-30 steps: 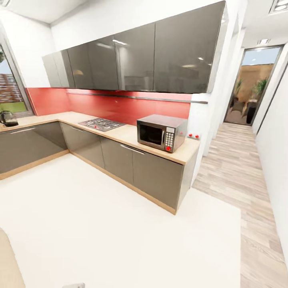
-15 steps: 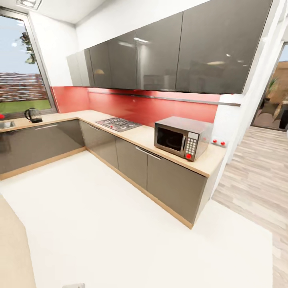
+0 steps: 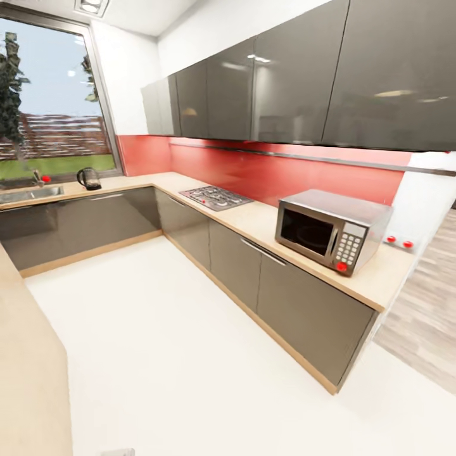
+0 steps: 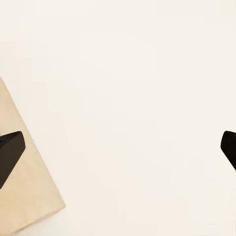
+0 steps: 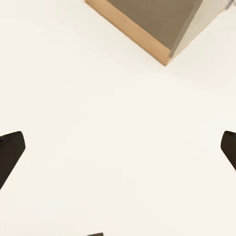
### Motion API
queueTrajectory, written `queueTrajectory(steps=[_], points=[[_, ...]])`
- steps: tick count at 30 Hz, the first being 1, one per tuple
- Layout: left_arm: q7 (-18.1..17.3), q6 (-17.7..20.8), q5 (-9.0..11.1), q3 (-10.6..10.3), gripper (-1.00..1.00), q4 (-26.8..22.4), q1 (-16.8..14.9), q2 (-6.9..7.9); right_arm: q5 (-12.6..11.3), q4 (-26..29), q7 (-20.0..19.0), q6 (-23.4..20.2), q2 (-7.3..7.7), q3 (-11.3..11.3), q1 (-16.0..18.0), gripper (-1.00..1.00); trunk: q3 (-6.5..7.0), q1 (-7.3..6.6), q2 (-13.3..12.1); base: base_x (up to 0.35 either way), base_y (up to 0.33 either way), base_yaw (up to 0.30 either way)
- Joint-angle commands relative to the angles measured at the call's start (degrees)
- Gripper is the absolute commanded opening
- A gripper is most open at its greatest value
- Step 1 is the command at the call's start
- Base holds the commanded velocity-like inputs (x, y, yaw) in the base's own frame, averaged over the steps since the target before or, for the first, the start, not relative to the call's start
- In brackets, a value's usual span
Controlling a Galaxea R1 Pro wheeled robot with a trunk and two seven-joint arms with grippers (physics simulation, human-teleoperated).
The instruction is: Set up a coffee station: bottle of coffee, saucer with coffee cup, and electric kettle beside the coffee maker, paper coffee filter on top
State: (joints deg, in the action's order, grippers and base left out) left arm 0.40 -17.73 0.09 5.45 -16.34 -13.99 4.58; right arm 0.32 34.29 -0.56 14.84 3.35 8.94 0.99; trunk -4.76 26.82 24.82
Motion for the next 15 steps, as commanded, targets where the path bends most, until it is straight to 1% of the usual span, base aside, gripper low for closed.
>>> queueTrajectory(steps=[1,15], points=[[0.04,-0.2,0.0,0.09,1.0,0.07,-0.07,-0.04,0.04,-0.01,-0.06,0.18,-0.01,0.11,0.02,1.0,-0.14,0.06,0.11,0.339,0.0,0.275],[0.04,-0.21,-0.01,0.09,1.0,0.08,-0.07,-0.06,0.04,-0.01,-0.06,0.17,-0.01,0.11,0.03,1.0,-0.48,0.06,0.11,0.339,0.0,0.275]])
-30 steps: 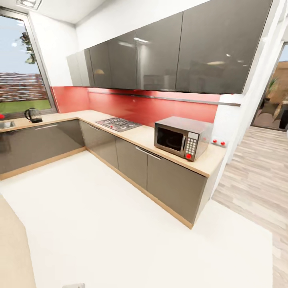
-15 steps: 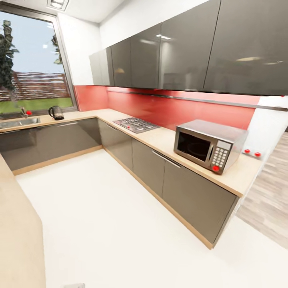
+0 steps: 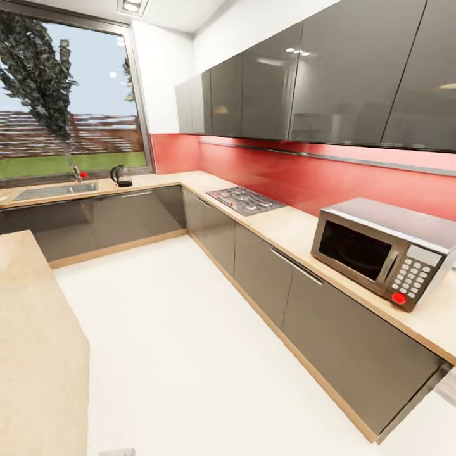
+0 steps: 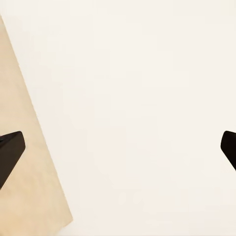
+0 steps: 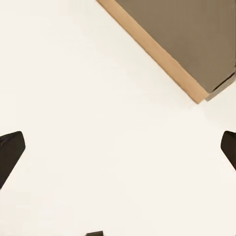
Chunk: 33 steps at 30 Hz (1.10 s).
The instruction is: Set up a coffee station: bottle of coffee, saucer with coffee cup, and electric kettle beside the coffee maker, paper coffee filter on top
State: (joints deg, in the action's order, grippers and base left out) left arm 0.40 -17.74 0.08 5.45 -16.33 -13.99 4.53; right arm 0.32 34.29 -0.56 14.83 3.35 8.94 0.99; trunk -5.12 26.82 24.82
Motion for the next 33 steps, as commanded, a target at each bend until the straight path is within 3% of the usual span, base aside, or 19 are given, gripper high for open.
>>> queueTrajectory(steps=[1,19,33], points=[[0.04,-0.2,0.01,0.09,1.0,0.07,-0.07,-0.03,0.04,-0.01,-0.06,0.18,-0.01,0.1,0.02,1.0,-0.14,0.06,0.1,0.339,0.0,0.275],[0.04,-0.19,-0.19,0.03,1.0,0.03,-0.07,-0.05,0.04,-0.01,-0.06,0.15,-0.01,0.11,0.02,1.0,-0.54,0.06,0.1,0.339,-0.005,0.275],[0.04,-0.19,-0.25,0.01,1.0,0.07,-0.07,-0.05,0.04,0.01,-0.06,0.19,-0.01,0.11,0.03,1.0,-0.82,0.06,0.1,0.337,-0.122,0.275]])
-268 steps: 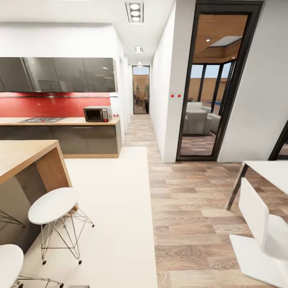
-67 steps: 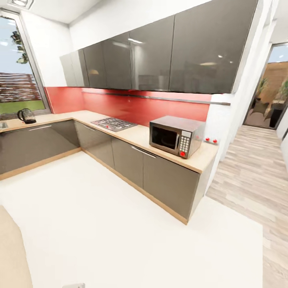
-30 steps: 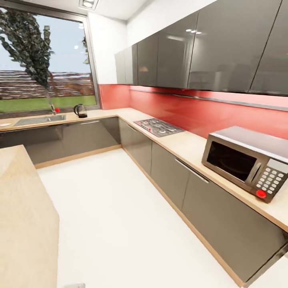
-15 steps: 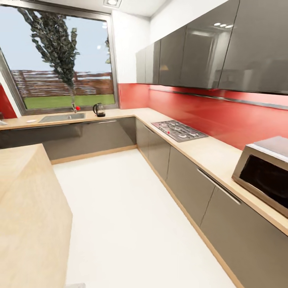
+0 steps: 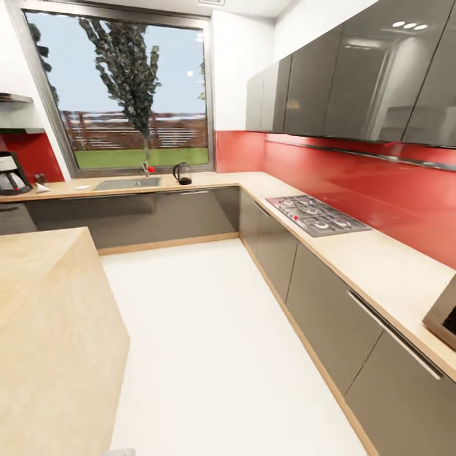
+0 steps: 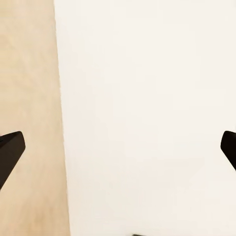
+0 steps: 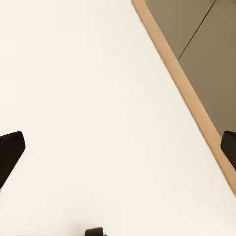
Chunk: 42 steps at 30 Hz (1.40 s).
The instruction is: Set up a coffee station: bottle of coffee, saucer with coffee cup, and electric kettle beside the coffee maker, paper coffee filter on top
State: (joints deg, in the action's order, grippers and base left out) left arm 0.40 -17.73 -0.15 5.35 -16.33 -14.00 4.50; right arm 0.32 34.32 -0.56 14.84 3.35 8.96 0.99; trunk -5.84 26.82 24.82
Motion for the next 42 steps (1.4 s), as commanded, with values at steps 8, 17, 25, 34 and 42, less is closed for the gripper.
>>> queueTrajectory(steps=[8,17,25,34,42], points=[[0.04,-0.2,-0.02,0.1,1.0,0.04,-0.07,-0.02,0.03,-0.02,-0.06,0.16,-0.01,0.09,0.03,1.0,-0.27,0.06,0.1,0.334,-0.144,0.275],[0.04,-0.2,-0.03,0.1,1.0,0.07,-0.07,-0.02,0.1,-0.04,-0.06,0.17,-0.01,0.06,0.02,1.0,-0.32,0.06,0.1,0.334,-0.137,0.133],[0.04,-0.2,-0.02,0.14,1.0,0.07,-0.07,-0.02,2.76,-0.09,0.04,0.19,0.04,0.02,0.06,1.0,-0.32,0.06,0.1,0.338,-0.011,0.001],[0.04,-0.2,-0.02,0.1,1.0,0.07,-0.07,-0.02,3.46,-0.07,0.12,0.19,0.01,0.09,0.02,1.0,-0.32,0.06,0.1,0.339,0.0,0.0],[0.04,-0.2,-0.02,0.1,1.0,0.07,-0.07,-0.02,3.46,-0.04,0.19,0.19,-0.01,0.09,0.03,1.0,-0.32,0.06,0.1,0.339,0.0,0.073]])
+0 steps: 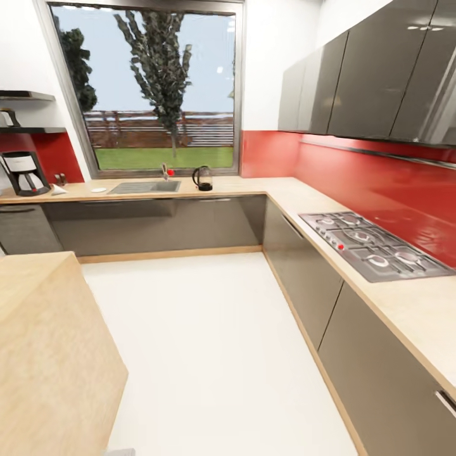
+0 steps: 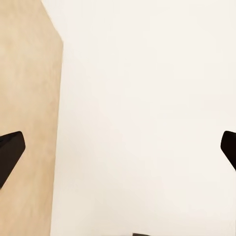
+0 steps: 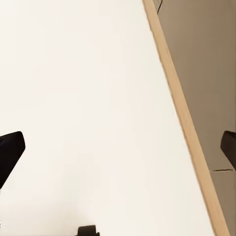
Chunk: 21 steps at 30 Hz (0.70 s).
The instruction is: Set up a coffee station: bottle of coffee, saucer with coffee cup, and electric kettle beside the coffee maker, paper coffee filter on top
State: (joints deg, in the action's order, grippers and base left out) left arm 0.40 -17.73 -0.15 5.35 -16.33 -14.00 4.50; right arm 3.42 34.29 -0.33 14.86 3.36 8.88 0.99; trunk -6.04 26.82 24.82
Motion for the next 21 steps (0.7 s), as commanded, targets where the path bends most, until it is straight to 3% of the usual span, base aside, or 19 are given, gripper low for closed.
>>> queueTrajectory(steps=[1,12,21], points=[[0.04,-0.2,-0.02,0.1,1.0,0.07,-0.06,-0.01,0.36,-0.02,-0.03,0.17,-0.02,0.18,0.04,1.0,-0.11,0.06,0.1,0.339,0.0,0.23],[0.04,-0.2,-0.02,0.1,1.0,0.07,-0.06,-0.01,0.36,-0.02,-0.02,0.17,-0.02,0.18,0.03,1.0,-0.11,0.06,0.1,0.339,0.0,0.268],[0.04,-0.2,-0.02,0.1,1.0,0.07,-0.06,-0.01,0.36,-0.02,-0.04,0.17,-0.02,0.18,0.01,1.0,-0.11,0.06,0.1,0.339,-0.079,0.047]])
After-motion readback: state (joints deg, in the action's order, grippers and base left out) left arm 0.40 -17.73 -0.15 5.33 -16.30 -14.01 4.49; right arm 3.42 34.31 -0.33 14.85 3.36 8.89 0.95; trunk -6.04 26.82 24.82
